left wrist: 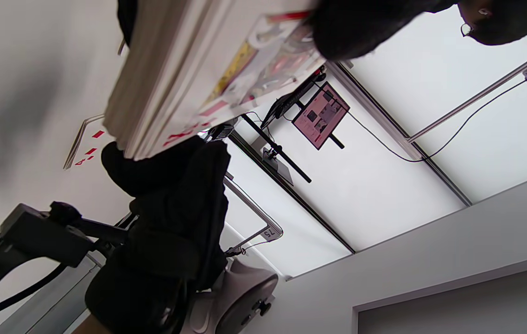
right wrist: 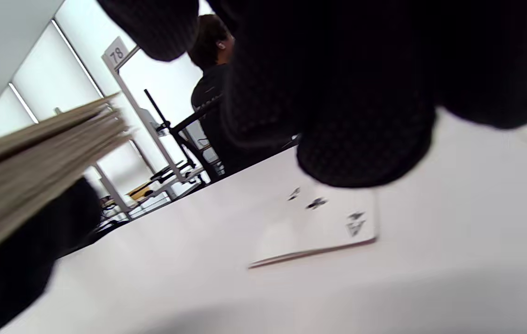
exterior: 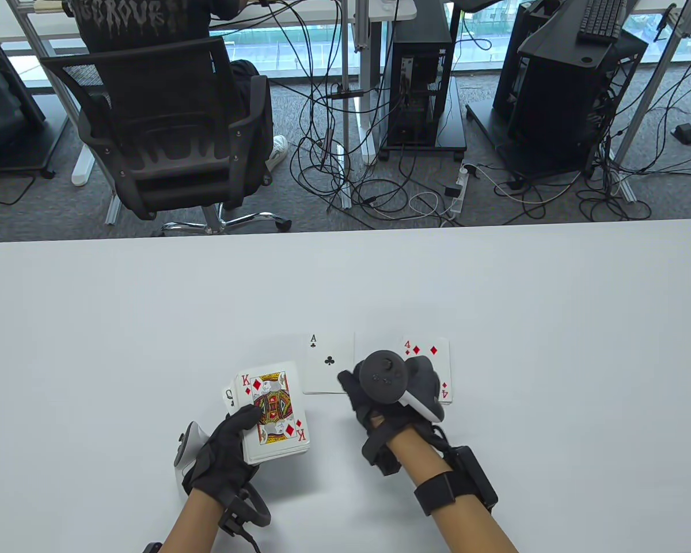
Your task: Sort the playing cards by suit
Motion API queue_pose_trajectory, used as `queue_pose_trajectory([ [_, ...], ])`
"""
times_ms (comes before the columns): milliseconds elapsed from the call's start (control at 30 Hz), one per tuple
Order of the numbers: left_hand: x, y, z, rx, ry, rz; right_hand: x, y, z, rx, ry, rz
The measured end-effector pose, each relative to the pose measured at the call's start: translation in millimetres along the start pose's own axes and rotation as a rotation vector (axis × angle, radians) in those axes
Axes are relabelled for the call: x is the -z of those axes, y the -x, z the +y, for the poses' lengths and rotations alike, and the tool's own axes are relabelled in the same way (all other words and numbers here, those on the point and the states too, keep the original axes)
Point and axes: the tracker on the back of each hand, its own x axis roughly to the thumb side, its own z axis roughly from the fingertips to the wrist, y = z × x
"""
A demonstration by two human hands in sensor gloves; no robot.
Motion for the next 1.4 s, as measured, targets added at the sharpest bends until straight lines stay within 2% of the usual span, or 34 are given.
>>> queue_pose_trajectory([
  [133,-0.1,0.2,-0.1,-0.001,0.002,-0.001,-10.2,-30.2,25.9,0.1,-0.032,-0.136],
  [233,-0.7,-1.5,1.1,-0.001,-0.002,-0.01,-15.9,-42.3,35.7,0.091,-0.069,-0.155],
  [333,-0.4,-1.9,0.1,0.001,0.003,-0.013,-15.9,-42.1,36.3,0.002,-0.03,-0.161],
  [500,0.7,0.4,-2.8,-0.033,0.04,-0.015,-12.8,-27.7,29.3,0.204,0.069,-0.096],
  [533,1.0,0.6,-3.4,-0.03,0.043,-0.012,-12.1,-25.1,27.9,0.249,0.061,-0.084],
  [767,1.1,2.1,-2.8,-0.013,0.047,0.002,-7.1,-10.1,17.6,0.235,0.07,-0.042],
  [1000,0.8,1.3,-2.4,-0.024,0.032,-0.005,0.9,29.2,-10.1,0.299,0.144,0.05],
  [1167,0.6,1.6,-3.2,-0.03,0.027,0.0,-0.1,78.2,-31.0,0.448,0.287,0.233],
  [1233,0.6,1.4,-2.8,-0.026,0.024,-0.001,-3.7,97.1,-39.3,0.365,0.361,0.337],
  [1267,0.6,1.4,-2.5,-0.022,0.022,0.001,-5.7,108.1,-44.0,0.269,0.376,0.395],
  [1400,0.5,1.9,-2.3,-0.019,0.015,0.008,-12.0,133.5,-51.4,0.057,0.341,0.533],
])
